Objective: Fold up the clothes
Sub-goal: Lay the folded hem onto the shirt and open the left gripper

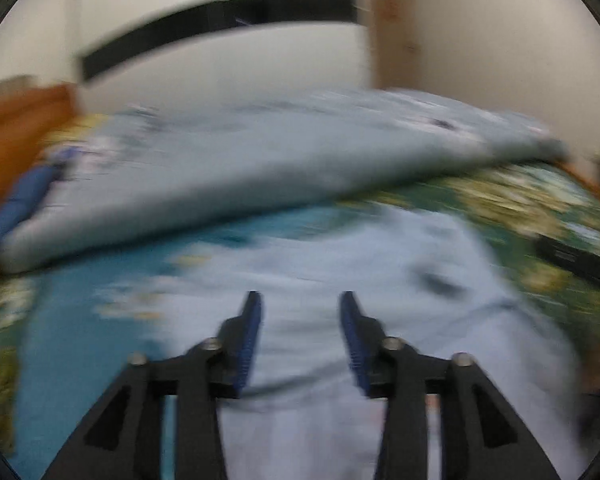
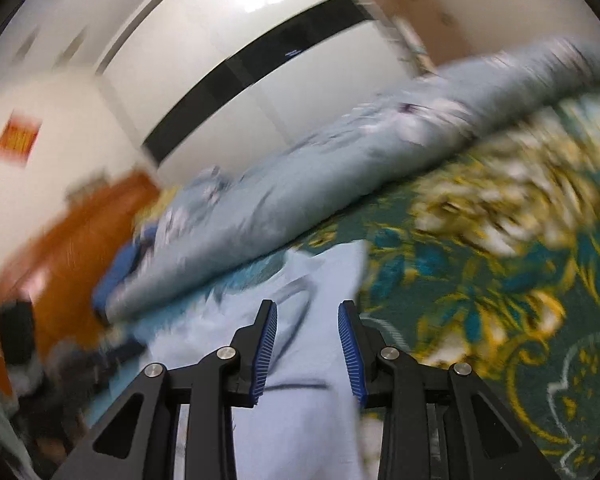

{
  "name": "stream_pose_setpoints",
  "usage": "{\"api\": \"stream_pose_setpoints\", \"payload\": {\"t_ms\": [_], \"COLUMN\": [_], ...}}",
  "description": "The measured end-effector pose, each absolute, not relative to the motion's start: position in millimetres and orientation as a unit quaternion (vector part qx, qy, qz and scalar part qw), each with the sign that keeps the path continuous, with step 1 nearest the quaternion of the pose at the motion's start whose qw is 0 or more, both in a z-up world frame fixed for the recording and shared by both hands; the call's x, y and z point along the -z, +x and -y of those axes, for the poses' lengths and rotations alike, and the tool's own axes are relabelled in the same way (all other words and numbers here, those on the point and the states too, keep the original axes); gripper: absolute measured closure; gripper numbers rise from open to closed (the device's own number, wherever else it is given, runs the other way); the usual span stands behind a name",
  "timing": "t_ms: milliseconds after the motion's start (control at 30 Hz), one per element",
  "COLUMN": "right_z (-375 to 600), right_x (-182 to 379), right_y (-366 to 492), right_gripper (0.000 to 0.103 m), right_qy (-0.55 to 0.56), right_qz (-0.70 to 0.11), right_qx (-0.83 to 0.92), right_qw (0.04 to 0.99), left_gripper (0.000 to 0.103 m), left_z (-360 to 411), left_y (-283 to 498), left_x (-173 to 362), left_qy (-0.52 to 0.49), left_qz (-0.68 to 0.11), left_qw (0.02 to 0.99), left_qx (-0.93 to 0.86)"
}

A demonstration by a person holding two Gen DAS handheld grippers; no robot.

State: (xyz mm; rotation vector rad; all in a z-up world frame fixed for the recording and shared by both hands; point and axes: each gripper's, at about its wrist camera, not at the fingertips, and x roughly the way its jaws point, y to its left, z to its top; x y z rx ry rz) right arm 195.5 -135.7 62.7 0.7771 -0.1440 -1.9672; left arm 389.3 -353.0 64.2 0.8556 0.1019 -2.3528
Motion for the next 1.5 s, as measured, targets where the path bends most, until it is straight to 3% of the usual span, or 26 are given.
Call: {"api": "stream_pose_setpoints", "payload": {"t_ms": [100, 300, 467, 700, 767, 800, 833, 1133, 1400, 1467, 1500], "right_z": [176.9, 251.0, 269.9, 255.7, 247.1, 244.6, 241.1, 181.2, 187.6, 189.9, 192.4], "right_x": [-71.6, -51.1, -37.4, -41.2, -46.8, -49.6, -51.5, -52.8, -40.4, -41.5, -42.6], "right_y": [221.8, 244.8, 242.7, 216.2, 212.2, 211.3, 208.8, 180.6, 179.5, 179.9, 180.5], "right_gripper": [0.068, 0.068, 0.068, 0.069, 0.080, 0.096, 0.099, 0.100, 0.096, 0.088, 0.079], "right_qy": [0.308, 0.322, 0.321, 0.346, 0.350, 0.351, 0.356, 0.402, 0.424, 0.422, 0.421], "right_qz": [-0.040, -0.211, -0.259, -0.218, -0.195, -0.186, -0.173, 0.000, -0.034, -0.043, -0.053], "right_qx": [0.808, 0.799, 0.811, 0.829, 0.834, 0.835, 0.835, 0.831, 0.818, 0.818, 0.819], "right_qw": [0.501, 0.462, 0.415, 0.381, 0.380, 0.380, 0.382, 0.386, 0.387, 0.387, 0.386], "left_gripper": [0.053, 0.053, 0.053, 0.053, 0.053, 0.053, 0.053, 0.053, 0.052, 0.052, 0.052], "left_z": [390.9, 453.4, 467.6, 466.9, 468.2, 468.9, 470.5, 472.7, 473.4, 473.1, 472.8], "left_y": [410.0, 445.2, 451.1, 443.4, 443.4, 443.5, 444.0, 445.1, 444.1, 444.7, 444.5], "left_x": [-55.6, -24.3, -6.6, 9.0, 12.3, 14.0, 15.7, 17.8, 20.4, 20.5, 20.4], "left_qy": [0.325, 0.310, 0.305, 0.337, 0.340, 0.341, 0.342, 0.340, 0.342, 0.342, 0.342], "left_qz": [-0.067, -0.212, -0.275, -0.270, -0.278, -0.282, -0.288, -0.298, -0.301, -0.301, -0.300], "left_qw": [0.350, 0.329, 0.288, 0.293, 0.290, 0.289, 0.288, 0.284, 0.283, 0.283, 0.283], "left_qx": [0.876, 0.866, 0.865, 0.853, 0.850, 0.849, 0.847, 0.845, 0.844, 0.844, 0.844]}}
